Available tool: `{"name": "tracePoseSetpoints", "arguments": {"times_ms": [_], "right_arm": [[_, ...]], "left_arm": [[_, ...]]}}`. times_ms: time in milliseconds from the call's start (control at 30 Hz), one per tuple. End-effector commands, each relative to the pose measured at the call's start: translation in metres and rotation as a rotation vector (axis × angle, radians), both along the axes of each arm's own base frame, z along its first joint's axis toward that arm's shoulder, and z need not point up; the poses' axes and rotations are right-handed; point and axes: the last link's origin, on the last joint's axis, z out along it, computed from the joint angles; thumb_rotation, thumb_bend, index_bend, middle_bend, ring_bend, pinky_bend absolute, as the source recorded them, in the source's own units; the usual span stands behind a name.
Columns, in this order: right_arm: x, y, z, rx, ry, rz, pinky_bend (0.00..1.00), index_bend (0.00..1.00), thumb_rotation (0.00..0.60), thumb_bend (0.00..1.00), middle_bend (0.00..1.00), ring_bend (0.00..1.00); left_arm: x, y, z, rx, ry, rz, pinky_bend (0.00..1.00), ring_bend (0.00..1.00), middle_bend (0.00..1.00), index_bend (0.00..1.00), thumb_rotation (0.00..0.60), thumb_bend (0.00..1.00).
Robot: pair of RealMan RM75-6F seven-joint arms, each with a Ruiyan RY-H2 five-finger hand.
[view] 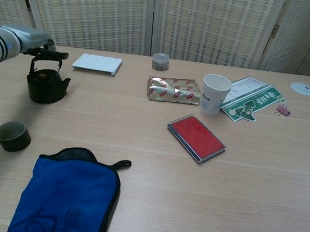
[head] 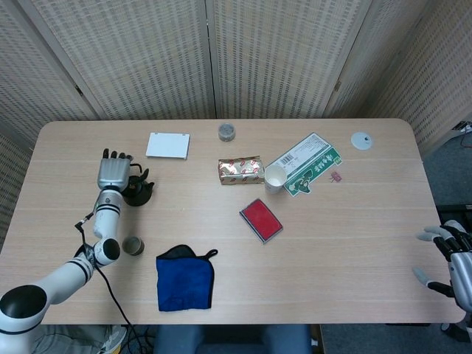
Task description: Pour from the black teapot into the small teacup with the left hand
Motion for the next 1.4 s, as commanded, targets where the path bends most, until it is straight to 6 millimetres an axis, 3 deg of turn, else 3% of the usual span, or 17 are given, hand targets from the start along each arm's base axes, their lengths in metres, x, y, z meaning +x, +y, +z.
{"name": "tracePoseSetpoints", "arguments": {"times_ms": [33,400,700,1033,1400], "right_arm": [[0.000,0.000,0.000,-0.001,0.000,-0.001,0.23,0.33,0.600,0.14,0.26,0.16],[-0.003,0.003,0.000,-0.006,-0.004,-0.010,0.23,0.33,0.600,0.14,0.26,0.16],[-0.004,0.003,0.000,-0.008,-0.008,-0.006,0.23,0.33,0.600,0.14,0.26,0.16],[0.000,0.003,0.000,-0.010,-0.010,0.012,0.23,0.33,0.600,0.14,0.26,0.16],[0.007,0.002,-0.001,-0.007,-0.013,0.043,0.23,0.33,0.600,0.14,0.26,0.16]], "left_arm": [[0.000,0.001,-0.005,-0.016,0.023,0.016,0.00,0.12,0.21,0.22,0.012,0.28],[0.003,0.001,-0.012,-0.029,0.044,0.021,0.00,0.12,0.29,0.29,0.012,0.28],[0.008,-0.002,-0.008,-0.029,0.016,-0.026,0.00,0.20,0.39,0.38,0.012,0.28],[0.007,-0.016,0.014,-0.027,-0.020,-0.089,0.00,0.28,0.49,0.45,0.013,0.28],[-0.005,-0.055,0.046,-0.033,-0.035,-0.133,0.00,0.29,0.50,0.46,0.014,0.28]]}}
